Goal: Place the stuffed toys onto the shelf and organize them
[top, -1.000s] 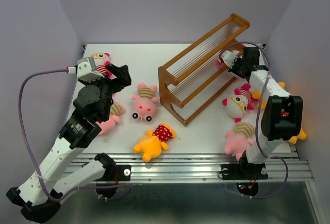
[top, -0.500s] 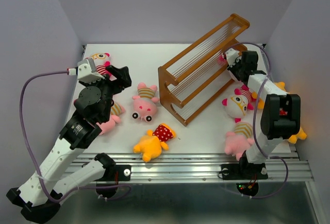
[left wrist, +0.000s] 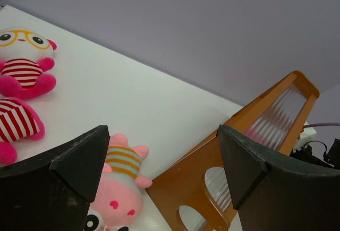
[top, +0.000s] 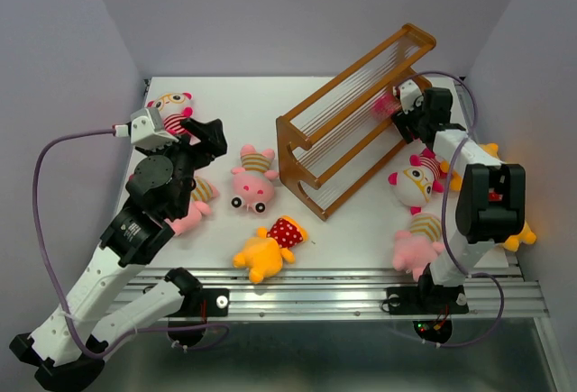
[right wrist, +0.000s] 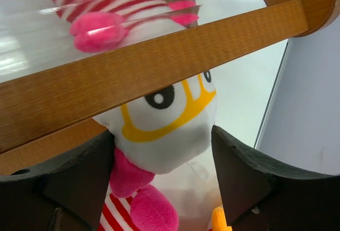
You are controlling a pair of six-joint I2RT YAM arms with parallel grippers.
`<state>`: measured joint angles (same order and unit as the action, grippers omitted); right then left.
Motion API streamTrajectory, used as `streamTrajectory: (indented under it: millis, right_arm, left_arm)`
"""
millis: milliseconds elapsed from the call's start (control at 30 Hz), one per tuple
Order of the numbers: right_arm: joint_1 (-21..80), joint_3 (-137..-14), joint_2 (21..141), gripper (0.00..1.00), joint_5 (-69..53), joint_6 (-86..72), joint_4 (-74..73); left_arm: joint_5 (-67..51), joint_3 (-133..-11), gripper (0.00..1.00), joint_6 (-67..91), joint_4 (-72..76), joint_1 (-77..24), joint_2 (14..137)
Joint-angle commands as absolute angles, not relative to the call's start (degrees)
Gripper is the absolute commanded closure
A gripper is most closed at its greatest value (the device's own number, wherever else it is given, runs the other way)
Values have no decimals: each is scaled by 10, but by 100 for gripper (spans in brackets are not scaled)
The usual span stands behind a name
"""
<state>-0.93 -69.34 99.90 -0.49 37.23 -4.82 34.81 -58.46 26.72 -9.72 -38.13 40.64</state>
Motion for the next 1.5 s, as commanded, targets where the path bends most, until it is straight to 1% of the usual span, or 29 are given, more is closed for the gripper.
streamTrajectory:
  millis: [0,100,300,400,433,533,567,700,833,933,1067,1167,1333,1367,1400,1433,1467]
  right_arm:
    - [-10,-692,947,21,-17,362,-40]
    - [-10,-696,928,18,-29,359,-63]
    - [-17,-713,900,18,-53,347,-124]
    - [-44,-731,888,18,-96,329,-172]
    - [-54,-741,892,18,-131,323,-210]
    - [-79,-772,905,19,-189,321,-260]
    - [-93,-774,910,20,-228,330,-285]
    - [-110,-746,911,22,-285,415,-287]
    - [-127,-759,943,23,-321,444,-279]
    - [-127,-778,980,24,-324,441,-270]
    - [-127,-794,1017,24,-331,406,-220]
    - [-127,-818,1048,27,-326,389,-208]
    - [-127,-818,1059,35,-325,362,-180]
    - [-127,-815,1059,41,-329,357,-169]
    - [-127,-812,1059,45,-330,351,-164]
    - [-127,-807,1060,57,-330,339,-157]
    - [-127,-804,1061,63,-330,331,-148]
  left_arm:
    - [362,-575,6,278,-84,-378,396]
    - [360,-571,6,278,-84,-378,396]
    - [359,-572,6,272,-81,-378,397]
    - [361,-570,6,273,-82,-378,393]
    - [362,-566,6,276,-82,-378,391]
    - [359,-562,6,278,-80,-378,389]
    - [358,-560,6,279,-77,-378,390]
    - [352,-565,6,277,-77,-378,399]
    - [351,-570,6,272,-77,-378,405]
    - [347,-572,6,273,-77,-378,410]
    - [344,-573,6,281,-81,-378,415]
    - [345,-575,6,287,-87,-378,414]
    - [349,-577,6,294,-98,-378,410]
    - [350,-576,6,295,-99,-378,410]
    - [350,-575,6,298,-99,-378,410]
    - [349,-574,6,301,-99,-378,410]
    - [349,-573,6,301,-98,-378,410]
